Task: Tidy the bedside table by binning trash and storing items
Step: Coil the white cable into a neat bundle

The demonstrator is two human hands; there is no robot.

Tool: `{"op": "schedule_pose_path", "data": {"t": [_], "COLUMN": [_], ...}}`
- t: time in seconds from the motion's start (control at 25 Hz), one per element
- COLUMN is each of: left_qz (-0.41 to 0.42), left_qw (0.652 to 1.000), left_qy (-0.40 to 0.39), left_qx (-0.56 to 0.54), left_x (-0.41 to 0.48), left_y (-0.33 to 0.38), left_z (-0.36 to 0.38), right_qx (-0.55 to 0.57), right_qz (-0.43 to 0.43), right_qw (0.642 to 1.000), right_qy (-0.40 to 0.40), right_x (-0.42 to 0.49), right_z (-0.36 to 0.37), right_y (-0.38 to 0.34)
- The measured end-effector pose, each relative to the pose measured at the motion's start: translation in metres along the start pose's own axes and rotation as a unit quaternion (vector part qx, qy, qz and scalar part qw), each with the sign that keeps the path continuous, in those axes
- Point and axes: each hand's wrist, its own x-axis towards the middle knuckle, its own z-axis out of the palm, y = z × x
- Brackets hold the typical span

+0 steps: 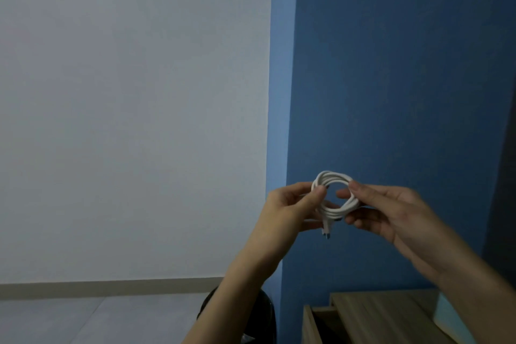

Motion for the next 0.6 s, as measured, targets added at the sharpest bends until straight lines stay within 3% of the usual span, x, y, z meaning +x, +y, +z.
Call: {"op": "schedule_pose_path", "data": {"t": [0.28, 0.48, 0.6], "left_qz": [-0.063, -0.161, -0.260], "left_qw": [0.997, 0.984, 0.963], "left_qy": [-0.015, -0.003, -0.003], "left_qx": [-0.048, -0.070, -0.069], "left_x": [0.019, 0.024, 0.008], "left_y": [-0.047, -0.116, -0.181], "left_z": [0.015, 0.041, 0.057], "right_qx": [-0.009, 0.020, 0.023], "right_qz": [0.018, 0.132, 0.240], "right_qw": [0.999, 0.985, 0.958], "right_qy": [0.041, 0.110, 0.156], "right_x": [0.006, 0.000, -0.021], "right_z": [-0.027, -0.059, -0.073], "right_y": [0.039, 0.109, 0.178]}}
